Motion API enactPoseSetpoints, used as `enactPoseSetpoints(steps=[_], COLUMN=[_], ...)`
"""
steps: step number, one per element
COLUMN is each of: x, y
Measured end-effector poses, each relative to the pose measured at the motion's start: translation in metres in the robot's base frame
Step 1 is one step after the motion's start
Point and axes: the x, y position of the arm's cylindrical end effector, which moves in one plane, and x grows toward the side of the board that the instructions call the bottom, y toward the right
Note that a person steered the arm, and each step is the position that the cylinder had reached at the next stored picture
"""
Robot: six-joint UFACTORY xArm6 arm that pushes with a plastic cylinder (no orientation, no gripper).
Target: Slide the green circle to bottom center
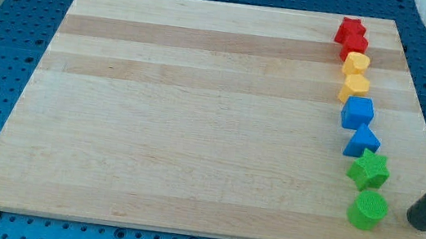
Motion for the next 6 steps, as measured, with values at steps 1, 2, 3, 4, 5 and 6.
enactPoseSetpoints(steps=[1,2,3,4,5,6], x=[0.000,0.000,0.000,0.000,0.000,0.000], y=[0.000,0.000,-0.006,-0.017,-0.028,-0.041])
